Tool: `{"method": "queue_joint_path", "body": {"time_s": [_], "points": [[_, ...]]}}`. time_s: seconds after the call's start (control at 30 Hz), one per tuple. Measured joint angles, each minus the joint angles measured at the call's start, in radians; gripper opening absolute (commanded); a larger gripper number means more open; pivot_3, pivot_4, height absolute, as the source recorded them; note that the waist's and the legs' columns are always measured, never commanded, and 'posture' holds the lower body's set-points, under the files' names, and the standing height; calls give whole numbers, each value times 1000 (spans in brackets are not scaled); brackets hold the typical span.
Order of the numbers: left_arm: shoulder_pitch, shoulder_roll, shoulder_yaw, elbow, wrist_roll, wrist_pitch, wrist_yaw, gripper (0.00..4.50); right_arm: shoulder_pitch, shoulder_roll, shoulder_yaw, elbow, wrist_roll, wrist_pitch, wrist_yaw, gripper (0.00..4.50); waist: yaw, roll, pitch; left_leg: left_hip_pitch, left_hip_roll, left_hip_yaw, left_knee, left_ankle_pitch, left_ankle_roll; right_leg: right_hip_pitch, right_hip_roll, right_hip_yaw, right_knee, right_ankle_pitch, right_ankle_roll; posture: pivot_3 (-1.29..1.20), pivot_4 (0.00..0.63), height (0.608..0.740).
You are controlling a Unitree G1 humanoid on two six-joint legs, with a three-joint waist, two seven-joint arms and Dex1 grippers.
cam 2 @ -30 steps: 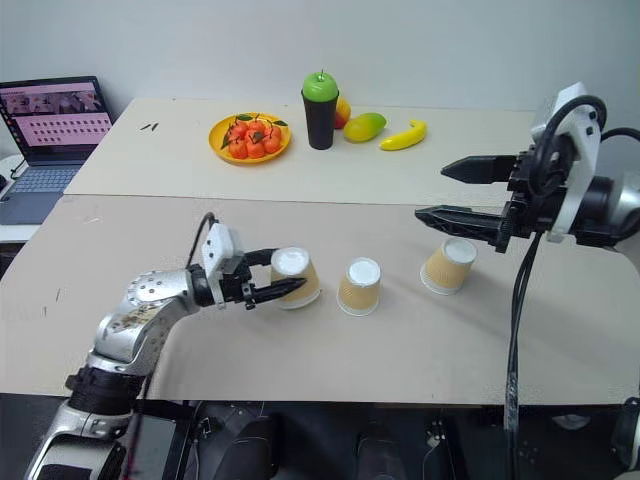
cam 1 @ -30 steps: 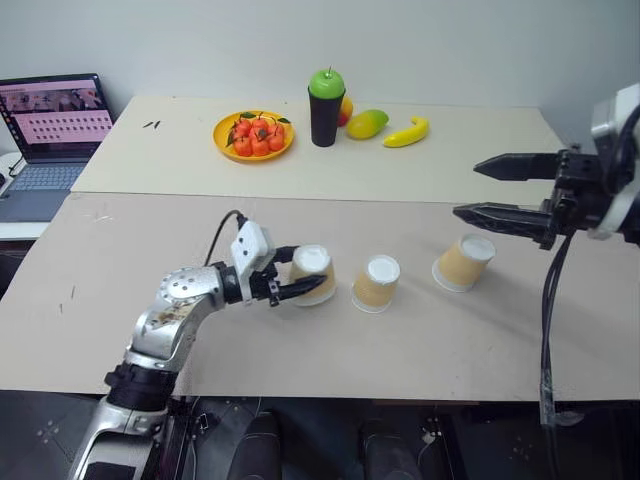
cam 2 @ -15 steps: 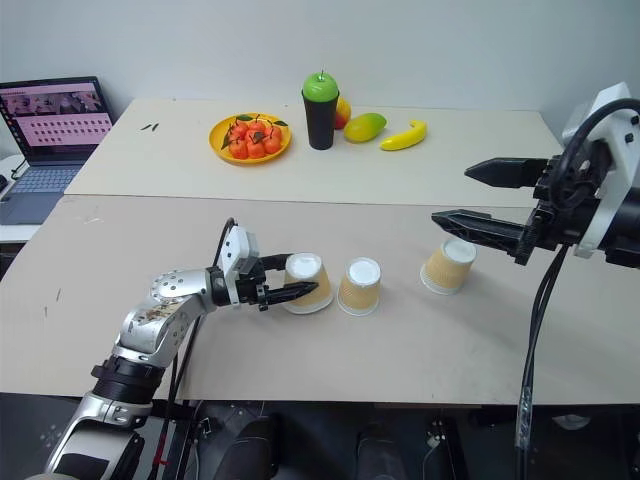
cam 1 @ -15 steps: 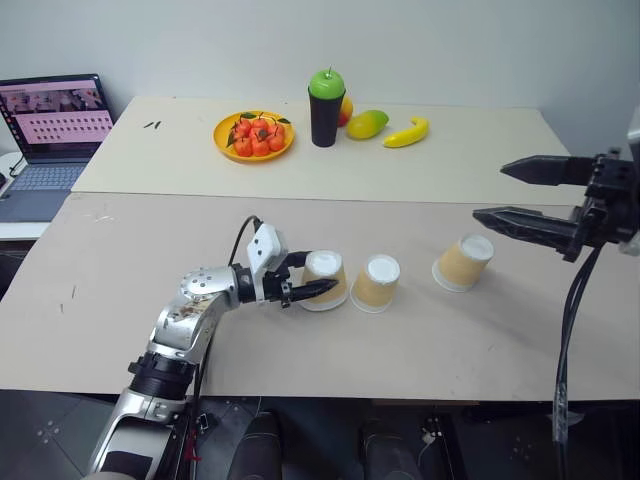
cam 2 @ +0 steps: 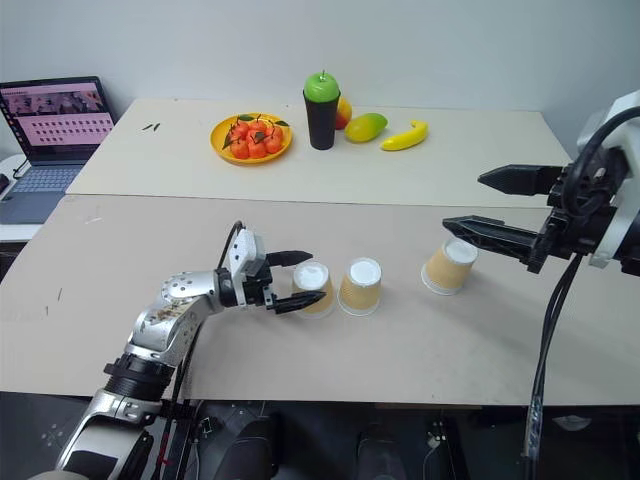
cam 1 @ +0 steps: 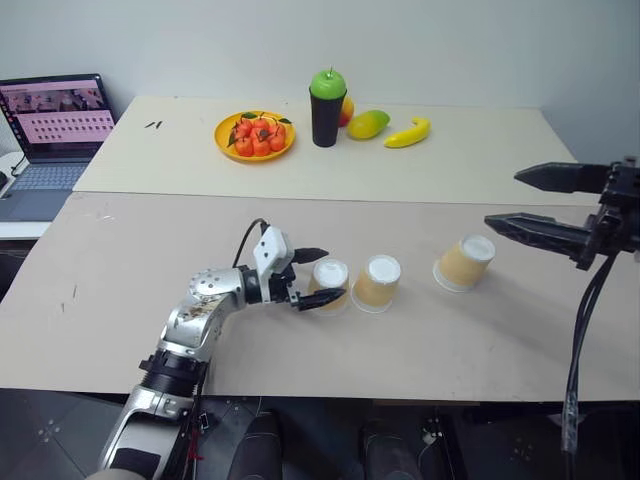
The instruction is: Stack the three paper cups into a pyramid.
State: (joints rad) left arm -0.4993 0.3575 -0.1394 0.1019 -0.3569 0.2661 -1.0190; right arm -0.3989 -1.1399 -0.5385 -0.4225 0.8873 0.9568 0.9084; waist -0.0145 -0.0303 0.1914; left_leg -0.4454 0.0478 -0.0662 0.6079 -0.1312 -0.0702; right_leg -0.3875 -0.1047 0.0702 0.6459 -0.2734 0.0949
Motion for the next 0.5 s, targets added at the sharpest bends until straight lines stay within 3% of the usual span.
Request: {"method": "queue_joint_path", "body": {"time_s": [0.5], "points": [[-92, -6, 92, -31, -94, 165, 73, 4451, -11, 0, 19, 2, -3, -27, -22, 4500, -1, 0, 0, 0, 0, 0, 0, 0, 0, 0, 0, 0, 0, 0, 0, 0, 150, 735]]}}
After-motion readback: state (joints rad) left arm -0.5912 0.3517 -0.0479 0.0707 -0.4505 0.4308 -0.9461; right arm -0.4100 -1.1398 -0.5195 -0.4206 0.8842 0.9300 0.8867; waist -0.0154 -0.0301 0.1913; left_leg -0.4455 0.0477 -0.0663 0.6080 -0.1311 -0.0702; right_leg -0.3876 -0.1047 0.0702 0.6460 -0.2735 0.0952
